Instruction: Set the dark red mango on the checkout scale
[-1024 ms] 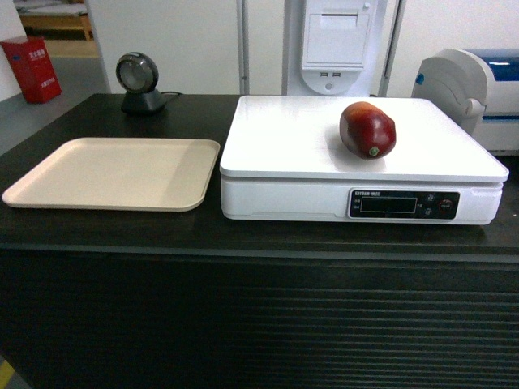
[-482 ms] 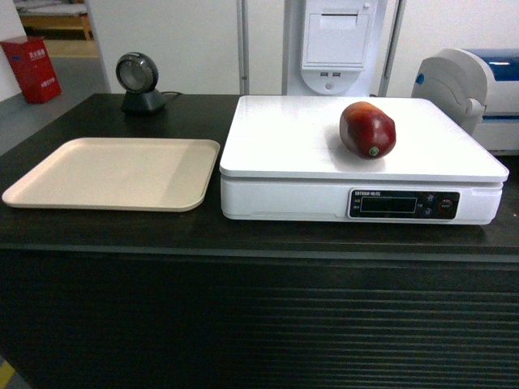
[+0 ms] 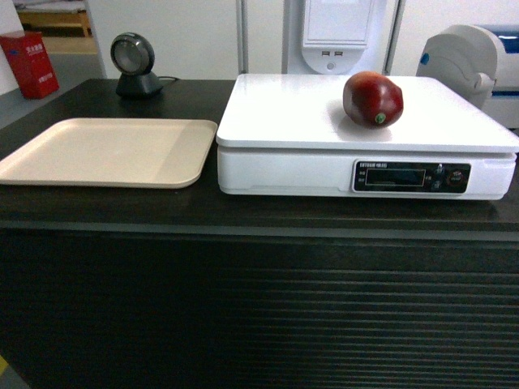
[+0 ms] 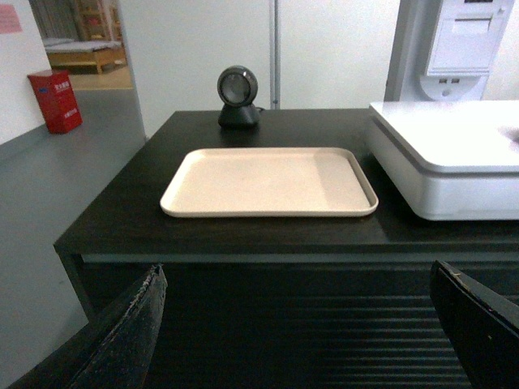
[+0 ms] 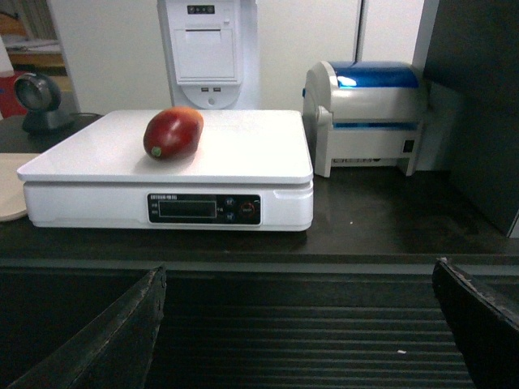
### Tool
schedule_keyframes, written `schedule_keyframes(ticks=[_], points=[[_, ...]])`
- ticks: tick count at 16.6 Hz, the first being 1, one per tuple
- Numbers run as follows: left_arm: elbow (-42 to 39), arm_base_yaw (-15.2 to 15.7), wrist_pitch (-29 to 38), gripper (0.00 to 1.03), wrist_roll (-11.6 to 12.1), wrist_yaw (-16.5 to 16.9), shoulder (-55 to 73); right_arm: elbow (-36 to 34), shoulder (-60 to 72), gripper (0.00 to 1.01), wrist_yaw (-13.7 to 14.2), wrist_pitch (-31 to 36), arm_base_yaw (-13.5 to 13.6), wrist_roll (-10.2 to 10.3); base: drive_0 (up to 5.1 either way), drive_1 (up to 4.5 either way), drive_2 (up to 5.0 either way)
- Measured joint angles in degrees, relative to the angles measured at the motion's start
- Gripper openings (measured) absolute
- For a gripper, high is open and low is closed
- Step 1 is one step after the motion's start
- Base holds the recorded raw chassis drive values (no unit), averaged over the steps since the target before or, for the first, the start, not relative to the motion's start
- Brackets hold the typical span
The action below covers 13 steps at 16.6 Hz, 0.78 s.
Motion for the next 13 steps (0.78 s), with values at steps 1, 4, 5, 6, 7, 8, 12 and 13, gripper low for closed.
schedule_keyframes(ticks=[1,4,5,6,7,8,12,13], points=[[0.0,0.0,0.0,0.98,0.0,0.0,0.0,0.0,0.0,0.98,0.0,0.0,0.0,0.0,0.0,0.0,0.0],[0.0,0.0,-0.1,0.98,0.0,0.0,0.0,0.0,0.0,0.98,0.0,-0.2,0.0,0.0,0.0,0.0,0.0],[0.0,0.0,-0.1,0.98,0.0,0.0,0.0,0.0,0.0,0.98,0.0,-0.2,0.0,0.0,0.0,0.0,0.0],[0.0,0.0,0.0,0.98,0.0,0.0,0.0,0.0,0.0,0.98,0.0,-0.1,0.0,0.0,0.0,0.0,0.0],[0.0,0.0,-0.1,0.98,0.0,0.0,0.0,0.0,0.0,0.98,0.0,-0.2,0.0,0.0,0.0,0.0,0.0],[0.0,0.0,-0.1,0.98,0.0,0.0,0.0,0.0,0.0,0.98,0.0,-0.2,0.0,0.0,0.0,0.0,0.0],[0.0,0.0,-0.1,0.98,0.0,0.0,0.0,0.0,0.0,0.98,0.0,-0.2,0.0,0.0,0.0,0.0,0.0],[0.0,0.0,-0.1,0.98,-0.1,0.0,0.0,0.0,0.0,0.98,0.0,-0.2,0.0,0.0,0.0,0.0,0.0]])
